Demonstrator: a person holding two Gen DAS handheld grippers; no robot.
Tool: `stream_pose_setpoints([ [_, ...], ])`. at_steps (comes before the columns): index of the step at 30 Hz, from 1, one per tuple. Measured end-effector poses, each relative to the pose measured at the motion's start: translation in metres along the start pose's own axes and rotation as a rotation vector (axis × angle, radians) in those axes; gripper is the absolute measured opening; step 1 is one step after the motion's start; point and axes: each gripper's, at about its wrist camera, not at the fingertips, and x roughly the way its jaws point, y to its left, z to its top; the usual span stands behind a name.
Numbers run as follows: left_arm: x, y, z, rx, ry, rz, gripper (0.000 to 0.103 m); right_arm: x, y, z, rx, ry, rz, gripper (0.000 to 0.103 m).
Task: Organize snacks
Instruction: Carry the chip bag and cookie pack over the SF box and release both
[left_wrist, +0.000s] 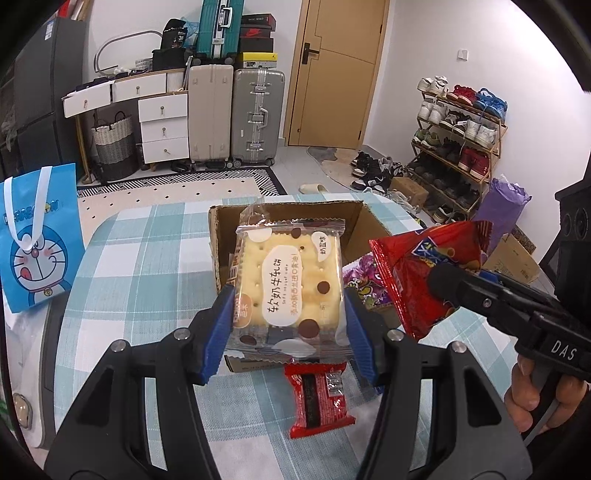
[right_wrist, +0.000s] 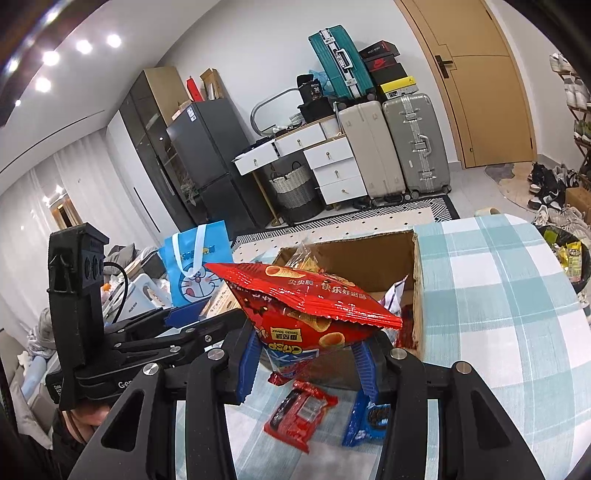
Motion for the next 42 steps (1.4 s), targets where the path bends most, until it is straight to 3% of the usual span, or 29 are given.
stream_pose_setpoints([
  [27,0.073,0.000,0.034,0.033,0.036,0.059,0.055,0.068,-0.022,0.028,0.032,0.048,-0.078,0.045],
  [42,0.102,0.000,0.039,0.042,0.065,0.072,0.055,0.081,-0.031,0.032,0.054,0.064,-0.121,0.046],
])
